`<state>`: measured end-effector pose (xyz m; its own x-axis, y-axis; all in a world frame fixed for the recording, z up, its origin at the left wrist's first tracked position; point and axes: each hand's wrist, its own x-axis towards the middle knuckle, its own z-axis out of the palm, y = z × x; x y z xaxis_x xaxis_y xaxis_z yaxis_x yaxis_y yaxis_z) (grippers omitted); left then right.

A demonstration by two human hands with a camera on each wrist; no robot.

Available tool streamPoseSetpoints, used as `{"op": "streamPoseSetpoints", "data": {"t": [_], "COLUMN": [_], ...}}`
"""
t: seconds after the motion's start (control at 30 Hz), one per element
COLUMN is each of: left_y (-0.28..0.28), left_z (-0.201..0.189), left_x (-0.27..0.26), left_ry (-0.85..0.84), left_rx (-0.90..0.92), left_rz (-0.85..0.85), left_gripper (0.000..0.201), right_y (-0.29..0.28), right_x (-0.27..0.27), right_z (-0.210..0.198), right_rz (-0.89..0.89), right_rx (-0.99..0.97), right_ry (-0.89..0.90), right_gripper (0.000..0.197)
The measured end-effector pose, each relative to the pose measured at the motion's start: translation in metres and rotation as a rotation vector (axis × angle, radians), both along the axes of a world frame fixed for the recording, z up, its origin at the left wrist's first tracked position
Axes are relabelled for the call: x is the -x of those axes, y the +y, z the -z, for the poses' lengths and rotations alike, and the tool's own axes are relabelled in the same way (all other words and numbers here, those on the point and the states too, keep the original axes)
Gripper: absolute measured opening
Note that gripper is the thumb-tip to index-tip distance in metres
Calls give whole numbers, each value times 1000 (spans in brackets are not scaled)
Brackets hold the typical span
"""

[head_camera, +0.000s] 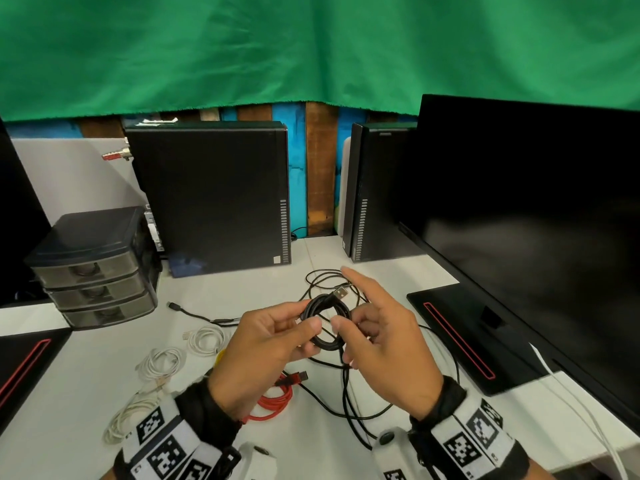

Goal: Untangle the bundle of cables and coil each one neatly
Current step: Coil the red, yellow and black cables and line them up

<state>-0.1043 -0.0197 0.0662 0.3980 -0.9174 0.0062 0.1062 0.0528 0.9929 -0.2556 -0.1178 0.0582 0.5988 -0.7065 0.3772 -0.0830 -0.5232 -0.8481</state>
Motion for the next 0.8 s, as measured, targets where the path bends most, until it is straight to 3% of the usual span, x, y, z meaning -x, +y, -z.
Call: {"op": "streamPoseSetpoints", "data": {"t": [0.07, 0.2, 0.43, 0.57, 0.8], "left_y": [0, 0, -1, -1, 0], "left_z": [-1, 0, 0, -1, -1], "left_x": [0, 1, -4, -4, -13], "left_ry": [-46, -96, -97, -74, -32], "left_rx": [2, -13, -21, -15, 26], "left_rz": [5, 24, 2, 26, 73], "left_gripper": [27, 26, 26, 26, 35], "right_y": [-1, -4, -12, -10, -1], "right_x": [1, 0, 3, 7, 0], "right_z": [-1, 0, 2, -1, -5], "right_rz": [26, 130, -24, -57, -132], "right_rx": [102, 383, 377, 226, -314], "right_ry": [49, -43, 104, 13, -113], "right_gripper": [48, 22, 10, 13, 10]}}
